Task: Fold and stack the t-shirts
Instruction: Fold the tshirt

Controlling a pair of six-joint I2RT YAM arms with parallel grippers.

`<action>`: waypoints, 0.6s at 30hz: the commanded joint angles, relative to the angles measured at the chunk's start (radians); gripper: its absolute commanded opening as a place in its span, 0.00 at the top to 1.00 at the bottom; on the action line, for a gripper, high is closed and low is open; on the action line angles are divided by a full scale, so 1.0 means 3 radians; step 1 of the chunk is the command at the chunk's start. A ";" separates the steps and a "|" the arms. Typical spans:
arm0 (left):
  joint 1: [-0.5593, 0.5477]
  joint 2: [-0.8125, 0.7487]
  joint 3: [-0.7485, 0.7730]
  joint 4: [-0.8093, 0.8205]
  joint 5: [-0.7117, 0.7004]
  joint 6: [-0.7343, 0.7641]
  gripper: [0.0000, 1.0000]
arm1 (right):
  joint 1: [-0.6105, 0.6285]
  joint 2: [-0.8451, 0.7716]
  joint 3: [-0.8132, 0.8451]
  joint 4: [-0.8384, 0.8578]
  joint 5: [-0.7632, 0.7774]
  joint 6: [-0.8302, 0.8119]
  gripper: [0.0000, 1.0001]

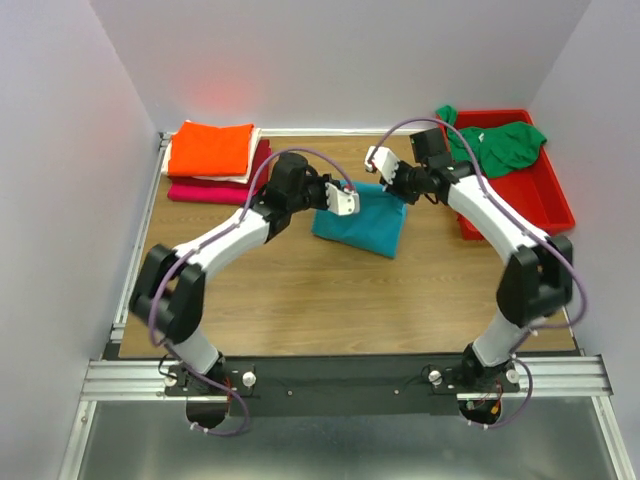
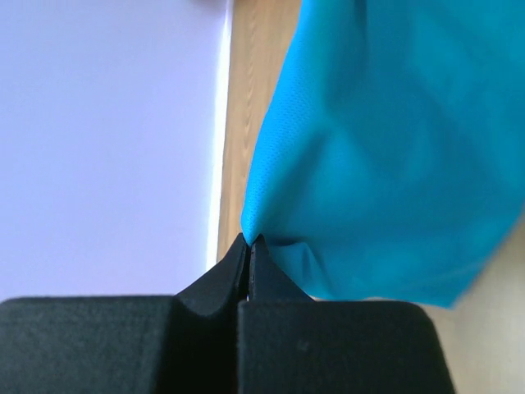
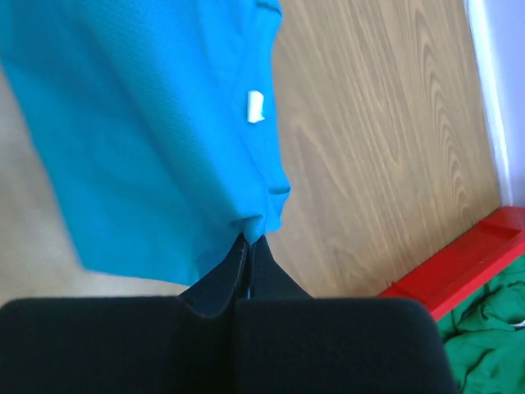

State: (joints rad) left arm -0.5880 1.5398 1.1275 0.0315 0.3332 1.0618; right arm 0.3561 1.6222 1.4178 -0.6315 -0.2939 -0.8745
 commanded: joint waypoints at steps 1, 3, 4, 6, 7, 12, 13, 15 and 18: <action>0.0196 0.0775 0.0407 0.0278 0.0111 -0.0107 1.00 | -0.0113 0.0558 0.0340 0.0479 0.0376 0.0266 0.99; 0.0222 0.1033 0.0618 0.0279 0.0137 -0.0170 1.00 | -0.0159 0.0936 0.0509 0.0510 0.0488 0.0322 1.00; 0.0222 0.1140 0.0806 0.0243 0.0137 -0.0200 1.00 | -0.0195 0.1024 0.0566 0.0515 0.0489 0.0378 1.00; 0.0227 0.1406 0.0971 0.0192 0.0157 -0.0211 1.00 | -0.0282 0.1157 0.0653 0.0530 0.0453 0.0415 0.99; 0.0227 0.1468 0.1073 0.0166 0.0167 -0.0201 1.00 | -0.0307 0.1173 0.0648 0.0530 0.0428 0.0430 1.00; 0.0247 0.1673 0.1253 0.0054 0.0229 -0.0109 1.00 | -0.0369 0.1240 0.0551 0.0546 0.0407 0.0425 1.00; 0.0252 0.1678 0.1258 0.0043 0.0234 -0.0103 1.00 | -0.0364 0.1220 0.0541 0.0551 0.0392 0.0445 1.00; 0.0278 0.1663 0.1243 0.0038 0.0254 -0.0078 1.00 | -0.0364 0.1214 0.0515 0.0566 0.0346 0.0476 1.00; 0.0288 0.1653 0.1207 0.0023 0.0260 -0.0042 1.00 | -0.0364 0.1245 0.0530 0.0576 0.0341 0.0537 1.00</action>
State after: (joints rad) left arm -0.5140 2.0403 1.4849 0.0578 0.3786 1.0298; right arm 0.2466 1.9953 1.5723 -0.4835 -0.1951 -0.7471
